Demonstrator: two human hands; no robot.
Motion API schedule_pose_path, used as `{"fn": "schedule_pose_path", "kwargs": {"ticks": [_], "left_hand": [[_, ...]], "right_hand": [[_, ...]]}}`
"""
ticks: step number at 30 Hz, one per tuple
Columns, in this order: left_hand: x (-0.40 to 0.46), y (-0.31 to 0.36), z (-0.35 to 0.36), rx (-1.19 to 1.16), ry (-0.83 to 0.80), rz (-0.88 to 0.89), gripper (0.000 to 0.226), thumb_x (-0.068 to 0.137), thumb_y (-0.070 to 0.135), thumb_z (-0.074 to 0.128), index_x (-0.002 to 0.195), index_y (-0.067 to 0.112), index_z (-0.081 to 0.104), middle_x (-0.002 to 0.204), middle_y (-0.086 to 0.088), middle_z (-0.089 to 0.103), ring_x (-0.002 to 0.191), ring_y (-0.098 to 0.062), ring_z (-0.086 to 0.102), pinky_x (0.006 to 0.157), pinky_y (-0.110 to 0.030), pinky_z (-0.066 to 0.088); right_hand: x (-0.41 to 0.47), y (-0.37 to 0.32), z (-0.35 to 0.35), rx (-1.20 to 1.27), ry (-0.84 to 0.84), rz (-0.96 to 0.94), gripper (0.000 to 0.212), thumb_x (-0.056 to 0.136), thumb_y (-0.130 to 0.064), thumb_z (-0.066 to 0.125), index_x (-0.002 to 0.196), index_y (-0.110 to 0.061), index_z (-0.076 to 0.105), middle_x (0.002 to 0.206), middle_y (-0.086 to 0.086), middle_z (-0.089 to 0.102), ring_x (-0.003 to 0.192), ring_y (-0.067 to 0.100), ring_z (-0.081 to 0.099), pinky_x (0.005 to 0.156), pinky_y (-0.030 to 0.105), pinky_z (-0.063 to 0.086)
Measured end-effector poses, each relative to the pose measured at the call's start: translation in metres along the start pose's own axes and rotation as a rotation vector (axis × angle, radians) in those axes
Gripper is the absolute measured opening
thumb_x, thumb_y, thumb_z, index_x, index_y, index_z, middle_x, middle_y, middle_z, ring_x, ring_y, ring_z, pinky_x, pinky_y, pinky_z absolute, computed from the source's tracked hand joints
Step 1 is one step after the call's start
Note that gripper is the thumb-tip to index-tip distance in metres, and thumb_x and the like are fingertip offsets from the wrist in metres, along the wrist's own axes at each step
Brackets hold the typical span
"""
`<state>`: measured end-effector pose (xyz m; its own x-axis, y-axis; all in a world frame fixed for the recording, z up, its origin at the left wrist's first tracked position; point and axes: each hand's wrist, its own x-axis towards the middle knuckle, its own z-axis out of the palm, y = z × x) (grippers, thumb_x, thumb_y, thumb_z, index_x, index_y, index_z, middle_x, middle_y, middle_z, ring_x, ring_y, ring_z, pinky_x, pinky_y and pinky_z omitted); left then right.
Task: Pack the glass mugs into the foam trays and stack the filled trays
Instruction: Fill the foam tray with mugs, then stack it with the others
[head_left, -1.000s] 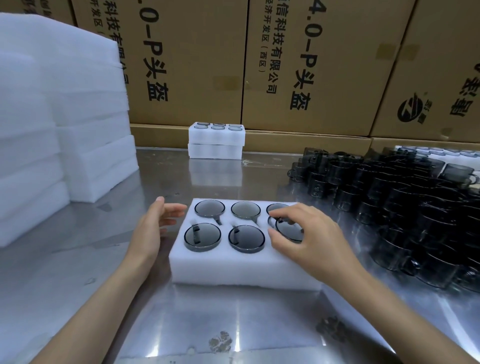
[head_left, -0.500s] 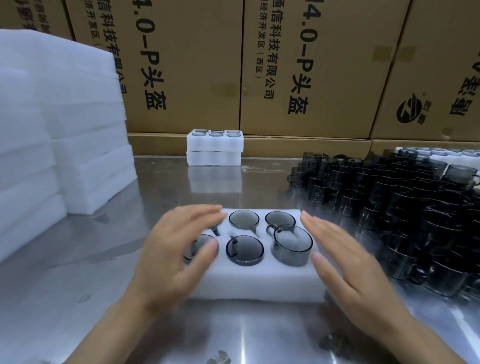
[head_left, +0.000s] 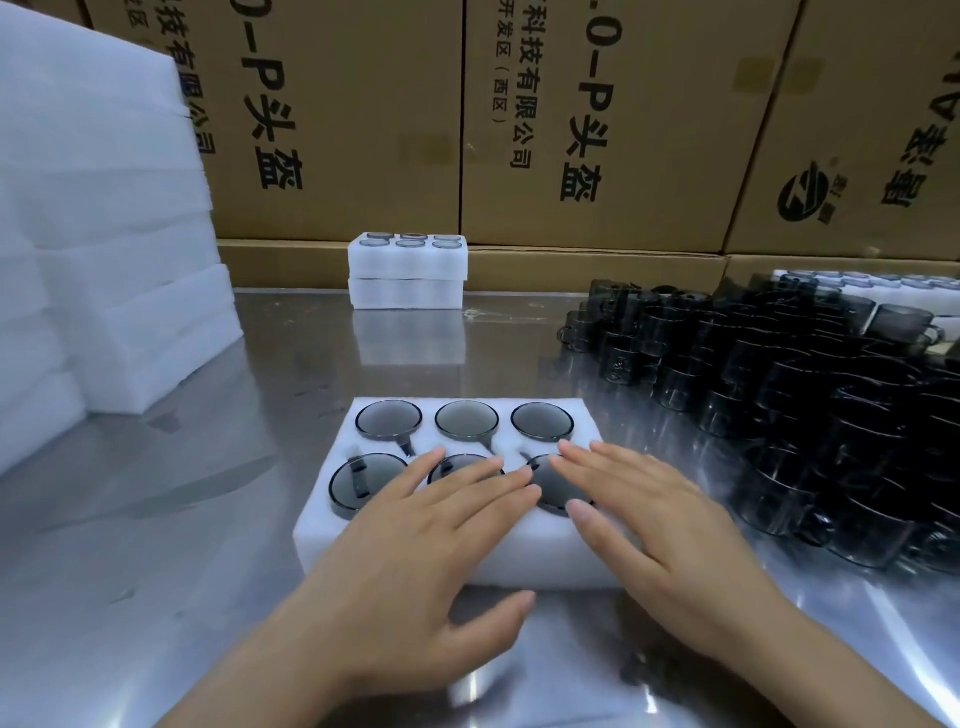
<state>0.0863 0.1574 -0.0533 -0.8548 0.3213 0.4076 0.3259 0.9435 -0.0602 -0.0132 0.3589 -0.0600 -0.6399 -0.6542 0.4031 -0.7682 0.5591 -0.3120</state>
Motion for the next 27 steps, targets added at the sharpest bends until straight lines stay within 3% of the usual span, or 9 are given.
{"fn": "schedule_pose_path", "kwargs": {"ticks": [5,9,11,14,17,19,21,25,27], "left_hand": [[-0.001,0.001,0.001,-0.023,-0.004,-0.021,0.06,0.081,0.054,0.047,0.133,0.024,0.054,0.141,0.014,0.048,0.13,-0.003,0.043,0.115,-0.036,0.026],[-0.004,0.003,0.004,0.029,0.024,-0.025,0.056,0.085,0.05,0.044,0.134,0.025,0.054,0.141,0.013,0.048,0.126,-0.004,0.049,0.11,-0.034,0.031],[-0.006,-0.001,0.003,0.026,0.074,-0.024,0.052,0.086,0.046,0.043,0.132,0.025,0.055,0.139,0.014,0.05,0.124,-0.006,0.051,0.108,-0.036,0.037],[-0.016,-0.011,0.002,-0.098,0.232,-0.158,0.052,0.086,0.044,0.043,0.135,0.026,0.05,0.141,0.015,0.046,0.129,-0.005,0.043,0.111,-0.036,0.025],[-0.03,-0.025,0.0,-0.359,0.308,-0.595,0.07,0.083,0.062,0.036,0.146,0.032,0.026,0.148,0.024,0.021,0.136,0.009,0.019,0.113,-0.026,0.011],[-0.036,-0.033,0.001,-0.643,0.228,-0.9,0.082,0.078,0.074,0.042,0.147,0.032,0.028,0.15,0.02,0.024,0.139,0.002,0.021,0.113,-0.026,0.015],[-0.036,-0.04,0.003,-0.989,0.183,-0.951,0.058,0.075,0.069,0.056,0.124,0.038,0.059,0.131,0.018,0.056,0.126,-0.006,0.048,0.107,-0.031,0.032],[-0.027,-0.048,0.0,-1.42,0.282,-0.909,0.04,0.066,0.045,0.07,0.102,0.03,0.073,0.104,0.001,0.073,0.099,-0.019,0.068,0.095,-0.039,0.046],[-0.023,-0.053,0.001,-1.476,0.353,-0.881,0.038,0.068,0.038,0.066,0.105,0.029,0.072,0.106,-0.002,0.072,0.097,-0.02,0.069,0.088,-0.039,0.048]], "right_hand": [[-0.002,0.001,0.002,-0.021,-0.025,0.016,0.059,0.083,-0.069,0.014,0.135,-0.052,0.034,0.141,-0.04,0.024,0.137,-0.015,0.013,0.116,0.027,0.019],[-0.005,0.002,0.011,0.183,0.012,0.053,0.056,0.082,-0.072,0.024,0.134,-0.053,0.022,0.142,-0.039,0.02,0.135,-0.018,0.009,0.112,0.011,0.013],[-0.006,0.005,0.012,0.273,0.05,0.143,0.064,0.077,-0.078,0.028,0.135,-0.05,0.023,0.14,-0.039,0.021,0.131,-0.019,0.016,0.108,0.009,0.015],[-0.008,0.014,0.008,0.396,0.038,0.367,0.07,0.069,-0.084,0.031,0.121,-0.042,0.048,0.123,-0.027,0.052,0.119,-0.004,0.045,0.1,0.026,0.037],[-0.011,0.012,0.008,0.402,-0.003,0.389,0.057,0.066,-0.084,0.029,0.086,-0.037,0.054,0.084,-0.012,0.06,0.086,0.001,0.054,0.076,0.025,0.042],[-0.012,0.008,0.008,0.455,-0.022,0.367,0.055,0.07,-0.08,0.032,0.082,-0.031,0.053,0.08,-0.004,0.058,0.083,0.01,0.055,0.079,0.033,0.045],[-0.011,0.006,0.005,0.596,-0.063,0.328,0.054,0.079,-0.073,0.036,0.094,-0.028,0.062,0.092,-0.007,0.066,0.094,0.01,0.06,0.091,0.037,0.045],[-0.01,-0.002,-0.002,0.931,-0.132,0.245,0.026,0.088,-0.062,0.051,0.11,-0.054,0.062,0.115,-0.03,0.062,0.113,-0.011,0.053,0.088,0.004,0.038],[-0.003,0.0,0.003,1.076,-0.142,0.223,0.046,0.083,-0.064,0.056,0.126,-0.048,0.054,0.129,-0.021,0.057,0.124,0.0,0.05,0.104,0.022,0.037]]}}
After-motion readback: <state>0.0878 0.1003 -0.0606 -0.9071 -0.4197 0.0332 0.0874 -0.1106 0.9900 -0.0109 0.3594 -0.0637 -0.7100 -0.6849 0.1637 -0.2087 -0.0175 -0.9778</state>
